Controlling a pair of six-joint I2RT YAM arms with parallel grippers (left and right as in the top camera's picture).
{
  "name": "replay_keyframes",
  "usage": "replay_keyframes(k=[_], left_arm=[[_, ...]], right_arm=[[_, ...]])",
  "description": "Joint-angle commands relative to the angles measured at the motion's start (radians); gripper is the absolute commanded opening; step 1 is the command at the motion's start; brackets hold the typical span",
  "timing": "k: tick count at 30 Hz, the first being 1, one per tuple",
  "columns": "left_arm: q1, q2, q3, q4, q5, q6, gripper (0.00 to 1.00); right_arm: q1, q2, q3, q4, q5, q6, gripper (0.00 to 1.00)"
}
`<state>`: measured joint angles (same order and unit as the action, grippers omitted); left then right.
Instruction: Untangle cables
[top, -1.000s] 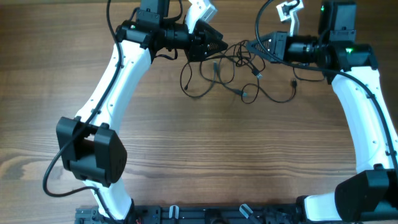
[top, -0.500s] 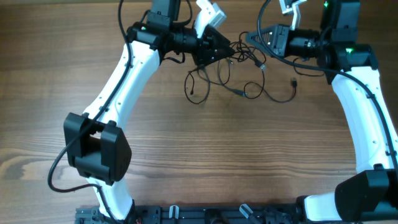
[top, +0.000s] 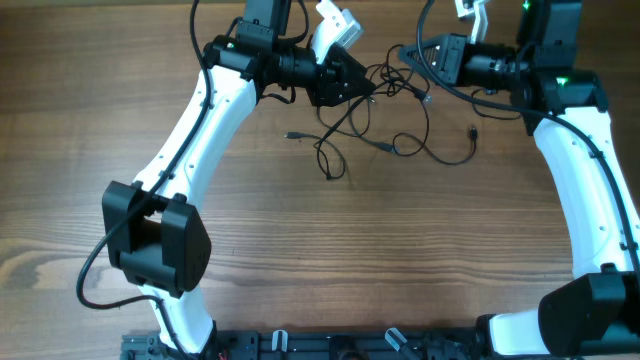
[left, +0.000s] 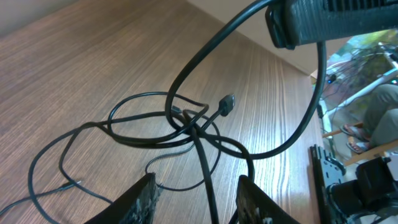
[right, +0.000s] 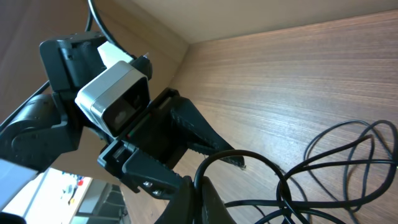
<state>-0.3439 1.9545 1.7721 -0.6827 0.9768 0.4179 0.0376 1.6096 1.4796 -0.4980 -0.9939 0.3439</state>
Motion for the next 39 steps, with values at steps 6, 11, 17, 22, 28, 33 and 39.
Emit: replay_keyframes(k=[6,11,17,22,28,33,39], left_arm=[[0.003,-0.001,0.014,-0.007,0.013,0.044,0.44],[-0.001,-0.042,0.014,-0.009,0.029,0.05,0.45],[-0.002,-0.059,0.014,-0.019,0.032,0.05,0.45],[-0.014,-0.058,0.014,-0.048,0.035,0.079,0.46],[-0.029,-0.058,0.014,-0.048,-0.01,0.08,0.46],[-0.056,-0.058,0.014,-0.043,-0.147,0.08,0.46],[-0.058,-0.058,0.014,-0.032,-0.224,0.08,0.38]], right_arm=[[-0.006,-0.032,-0.002,0.016,0.038,0.024,0.04],[-0.006,-0.032,-0.002,0.016,0.068,0.026,0.04],[-0.006,-0.032,-0.002,0.016,0.072,0.026,0.04],[-0.006,-0.032,-0.002,0.016,0.077,0.03,0.04],[-0.006,-0.032,-0.002,0.035,0.024,0.051,0.04],[-0.006,-0.032,-0.002,0.049,0.002,0.06,0.04],[-0.006,-0.032,-0.002,0.049,-0.02,0.058,0.04]])
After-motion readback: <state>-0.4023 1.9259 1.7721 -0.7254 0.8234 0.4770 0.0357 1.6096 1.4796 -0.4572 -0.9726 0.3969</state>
